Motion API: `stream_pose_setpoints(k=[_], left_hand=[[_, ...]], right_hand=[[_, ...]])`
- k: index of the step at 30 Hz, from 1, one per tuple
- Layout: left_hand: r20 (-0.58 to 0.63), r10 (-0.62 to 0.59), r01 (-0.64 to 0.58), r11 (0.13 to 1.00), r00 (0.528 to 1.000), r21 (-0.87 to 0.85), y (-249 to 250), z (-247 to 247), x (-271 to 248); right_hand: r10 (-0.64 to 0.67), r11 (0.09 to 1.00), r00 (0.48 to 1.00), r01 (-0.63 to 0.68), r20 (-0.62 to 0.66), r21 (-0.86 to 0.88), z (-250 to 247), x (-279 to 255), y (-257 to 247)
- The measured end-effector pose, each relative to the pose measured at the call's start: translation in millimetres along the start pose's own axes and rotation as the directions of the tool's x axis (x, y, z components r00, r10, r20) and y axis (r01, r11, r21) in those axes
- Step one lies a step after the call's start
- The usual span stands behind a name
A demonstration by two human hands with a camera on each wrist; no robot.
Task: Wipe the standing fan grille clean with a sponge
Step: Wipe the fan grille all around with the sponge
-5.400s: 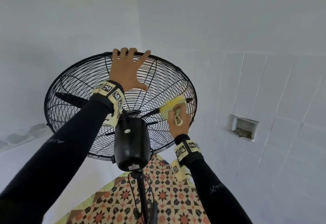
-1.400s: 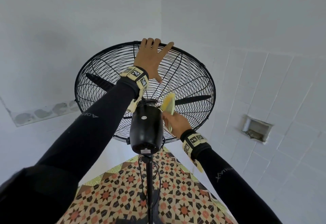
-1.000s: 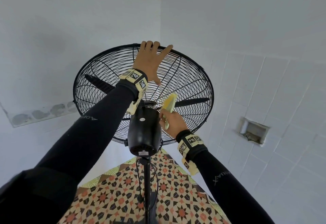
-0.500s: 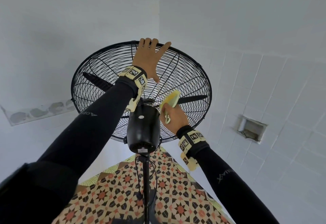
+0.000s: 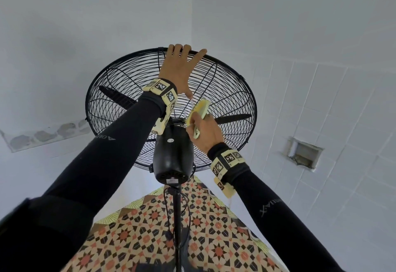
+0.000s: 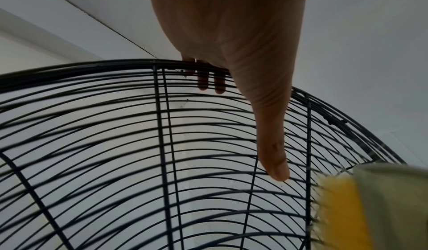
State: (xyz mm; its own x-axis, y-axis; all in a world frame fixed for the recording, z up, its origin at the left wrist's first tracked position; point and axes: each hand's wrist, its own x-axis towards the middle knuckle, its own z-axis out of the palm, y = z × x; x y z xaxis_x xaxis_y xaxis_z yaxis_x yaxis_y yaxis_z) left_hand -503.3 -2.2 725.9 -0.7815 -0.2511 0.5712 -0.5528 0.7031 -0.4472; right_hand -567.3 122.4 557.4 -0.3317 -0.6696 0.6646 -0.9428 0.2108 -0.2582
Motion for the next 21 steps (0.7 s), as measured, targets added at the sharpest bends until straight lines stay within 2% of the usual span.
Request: stream_pose_setpoints(k=[1,3,5,7,10,11,13,15,17,21], left_hand=[[0.003,0.003,-0.003,1.000,1.000,0.000,0.5,-0.4,-0.2],[0.005,-0.002,0.002,1.000,1.000,0.005,0.3,-1.1,0.1],[0.009,-0.004,0.004,1.000,1.000,-0.005,0.1,-0.1,-0.2],[-0.007,-0.002,0.002,1.000,1.000,-0.008,-0.5,0.5,1.3],[-0.027,0.007,-0.007,1.000,1.000,-0.009,-0.8,2.3,0.8],[-0.030,0.008,-0.008,1.000,1.000,-0.009,-0.4,2.4,0.5],[-0.023,0.009,-0.009,1.000,1.000,-0.006,0.1,1.8,0.1],[-0.015,-0.002,0.002,1.000,1.000,-0.006,-0.9,1.8,-0.2],[-0.009,-0.009,0.008,1.000,1.000,-0.010,-1.7,1.5,-1.1],[-0.025,0.002,-0.003,1.000,1.000,-0.016,-1.6,3.9,-0.3]], right_hand=[[0.025,0.999,0.999,-0.024,0.035,-0.025,3.6,-1.4,5.1],[0.161,0.984,0.981,-0.152,0.107,-0.091,8.9,-7.2,15.3],[0.261,0.962,0.957,-0.248,0.122,-0.118,6.5,-9.8,19.3],[0.232,0.970,0.971,-0.227,0.058,-0.082,-3.5,-5.2,10.7],[0.088,0.994,0.995,-0.091,-0.049,-0.062,-14.9,6.5,-9.3],[0.070,0.994,0.997,-0.074,-0.044,-0.083,-13.9,8.3,-12.1],[0.126,0.986,0.992,-0.122,0.031,-0.113,-6.1,6.2,-8.6],[0.262,0.961,0.961,-0.250,0.094,-0.121,0.6,1.2,2.3],[0.312,0.947,0.946,-0.303,0.089,-0.107,-1.7,-1.4,4.7],[0.138,0.985,0.990,-0.141,-0.041,-0.098,-16.1,8.0,-18.6]])
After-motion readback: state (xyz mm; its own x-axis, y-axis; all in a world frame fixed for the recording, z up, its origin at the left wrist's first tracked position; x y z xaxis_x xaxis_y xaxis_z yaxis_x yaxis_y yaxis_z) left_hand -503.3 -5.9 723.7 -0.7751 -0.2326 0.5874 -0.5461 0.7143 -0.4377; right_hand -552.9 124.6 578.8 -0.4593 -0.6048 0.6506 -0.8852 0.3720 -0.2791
